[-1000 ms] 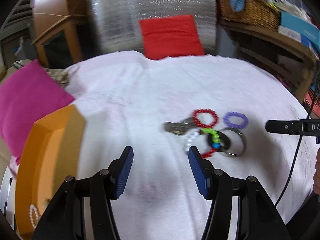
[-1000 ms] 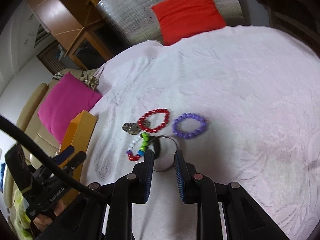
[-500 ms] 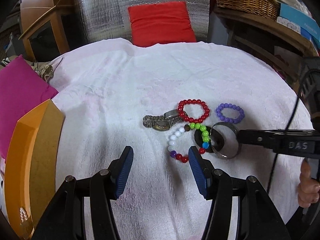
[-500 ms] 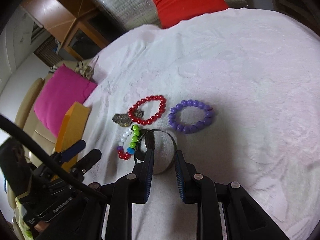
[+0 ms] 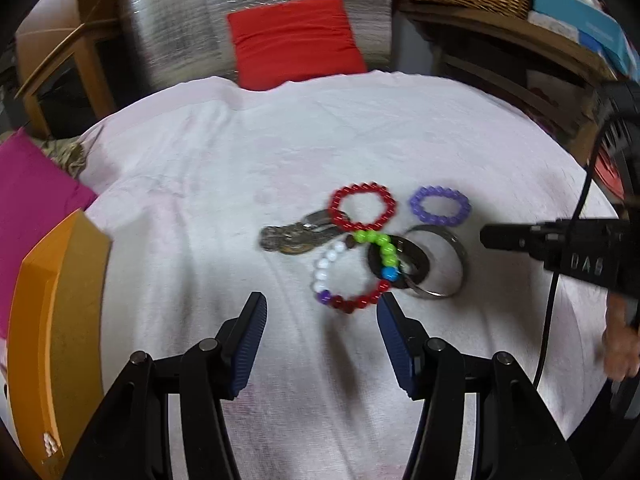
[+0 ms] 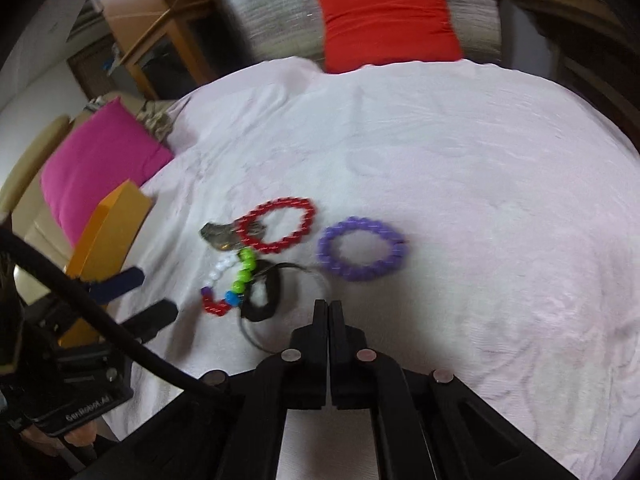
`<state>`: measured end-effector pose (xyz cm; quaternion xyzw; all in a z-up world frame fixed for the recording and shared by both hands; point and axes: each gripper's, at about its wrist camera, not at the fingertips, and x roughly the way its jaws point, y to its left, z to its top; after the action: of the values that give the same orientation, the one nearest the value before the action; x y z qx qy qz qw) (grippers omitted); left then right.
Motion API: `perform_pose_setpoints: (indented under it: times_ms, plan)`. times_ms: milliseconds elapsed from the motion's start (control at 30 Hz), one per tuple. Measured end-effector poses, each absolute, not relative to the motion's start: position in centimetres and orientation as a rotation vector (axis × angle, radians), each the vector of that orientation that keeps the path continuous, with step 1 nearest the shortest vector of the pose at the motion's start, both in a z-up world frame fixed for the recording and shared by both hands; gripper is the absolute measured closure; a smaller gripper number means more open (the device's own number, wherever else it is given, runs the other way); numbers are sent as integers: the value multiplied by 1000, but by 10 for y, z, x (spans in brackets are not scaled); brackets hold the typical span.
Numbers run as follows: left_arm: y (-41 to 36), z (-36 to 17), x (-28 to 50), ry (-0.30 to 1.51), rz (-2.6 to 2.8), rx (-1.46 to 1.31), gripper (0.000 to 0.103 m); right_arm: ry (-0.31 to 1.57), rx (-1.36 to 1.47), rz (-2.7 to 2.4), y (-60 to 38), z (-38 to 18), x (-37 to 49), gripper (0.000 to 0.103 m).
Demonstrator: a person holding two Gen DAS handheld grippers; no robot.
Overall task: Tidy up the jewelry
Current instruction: 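Move both grippers back to the remaining jewelry, then grasp the multicolor bead bracelet with the left gripper while the right grasps the silver cuff bangle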
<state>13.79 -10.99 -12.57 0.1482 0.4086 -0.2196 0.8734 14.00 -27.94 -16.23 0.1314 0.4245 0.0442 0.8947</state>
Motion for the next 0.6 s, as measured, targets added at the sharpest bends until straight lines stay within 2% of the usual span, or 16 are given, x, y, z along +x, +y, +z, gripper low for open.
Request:
perform_pose_setpoints:
  times_ms: [367, 467, 533, 600]
  plan:
    - [-129, -152, 155, 935, -541, 310, 45, 920, 443, 124, -302, -167, 140, 99]
    - [-130, -157, 159, 937, -551, 318, 62, 924, 450, 126, -301, -168, 141, 99]
    - [-131, -158, 160, 919, -558, 328, 66, 926, 458, 125, -302, -168, 141, 99]
    - [-133, -157, 160, 896, -573, 337, 87, 925, 459, 126, -301, -169, 141, 99]
